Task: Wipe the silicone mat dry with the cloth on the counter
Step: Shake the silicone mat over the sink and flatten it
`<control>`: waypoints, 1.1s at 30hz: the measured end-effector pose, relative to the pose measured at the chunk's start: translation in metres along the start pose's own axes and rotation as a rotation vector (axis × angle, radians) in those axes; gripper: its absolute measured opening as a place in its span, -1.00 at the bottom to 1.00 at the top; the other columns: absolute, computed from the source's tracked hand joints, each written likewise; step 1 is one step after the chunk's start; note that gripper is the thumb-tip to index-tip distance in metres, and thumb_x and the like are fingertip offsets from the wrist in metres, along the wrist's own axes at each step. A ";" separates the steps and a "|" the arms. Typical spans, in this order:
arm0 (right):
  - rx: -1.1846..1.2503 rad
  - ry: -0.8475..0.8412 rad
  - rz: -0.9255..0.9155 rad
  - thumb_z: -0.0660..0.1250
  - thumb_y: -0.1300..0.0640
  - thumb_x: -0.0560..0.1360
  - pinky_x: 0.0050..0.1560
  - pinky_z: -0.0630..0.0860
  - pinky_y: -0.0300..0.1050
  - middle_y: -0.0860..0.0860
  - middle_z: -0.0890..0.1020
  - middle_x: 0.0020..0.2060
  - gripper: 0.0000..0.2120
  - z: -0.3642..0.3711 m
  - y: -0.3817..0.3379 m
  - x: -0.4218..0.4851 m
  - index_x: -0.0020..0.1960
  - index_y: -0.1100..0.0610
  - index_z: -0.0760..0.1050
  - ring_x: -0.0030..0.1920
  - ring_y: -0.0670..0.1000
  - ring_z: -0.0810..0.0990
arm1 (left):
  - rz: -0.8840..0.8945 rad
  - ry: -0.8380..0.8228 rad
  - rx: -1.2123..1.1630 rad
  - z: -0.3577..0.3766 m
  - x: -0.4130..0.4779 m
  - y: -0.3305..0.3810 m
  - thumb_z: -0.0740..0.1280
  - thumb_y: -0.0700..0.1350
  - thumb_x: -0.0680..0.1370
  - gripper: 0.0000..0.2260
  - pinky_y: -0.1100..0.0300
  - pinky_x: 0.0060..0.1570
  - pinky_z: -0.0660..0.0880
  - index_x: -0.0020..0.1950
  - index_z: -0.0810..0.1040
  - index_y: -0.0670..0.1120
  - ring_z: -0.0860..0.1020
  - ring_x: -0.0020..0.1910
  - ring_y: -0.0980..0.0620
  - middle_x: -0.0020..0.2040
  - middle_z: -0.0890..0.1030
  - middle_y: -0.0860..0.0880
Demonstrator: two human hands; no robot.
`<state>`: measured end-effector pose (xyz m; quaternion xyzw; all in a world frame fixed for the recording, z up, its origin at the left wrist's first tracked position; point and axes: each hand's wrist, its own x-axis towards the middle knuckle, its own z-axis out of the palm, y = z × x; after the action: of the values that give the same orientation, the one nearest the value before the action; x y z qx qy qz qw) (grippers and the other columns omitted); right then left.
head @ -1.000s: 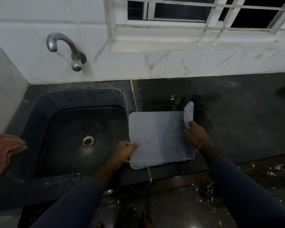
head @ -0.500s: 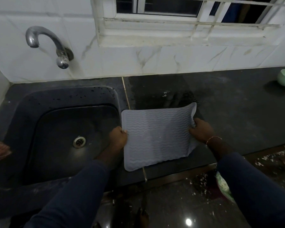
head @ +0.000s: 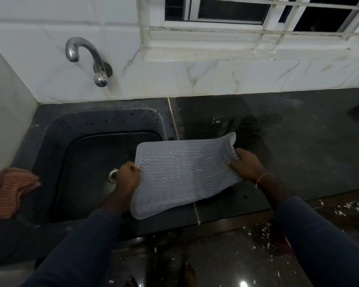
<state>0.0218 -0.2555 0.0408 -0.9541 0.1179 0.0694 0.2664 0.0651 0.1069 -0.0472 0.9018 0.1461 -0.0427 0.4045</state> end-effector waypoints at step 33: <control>-0.219 0.037 -0.555 0.35 0.18 0.49 -0.13 0.31 -0.16 0.20 0.63 -0.02 -0.80 -0.038 -0.247 0.010 0.05 0.28 0.56 -0.02 0.16 0.56 | 1.181 0.024 0.777 -0.172 0.042 0.171 0.36 0.05 0.49 -0.68 -0.09 0.19 0.40 -0.05 0.64 -0.21 0.44 0.30 -0.21 0.20 0.56 -0.22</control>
<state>0.0983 -0.0722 0.1926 -0.9740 -0.1509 -0.0114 0.1686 0.1493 0.1367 0.1824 0.9098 -0.3889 0.1450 0.0072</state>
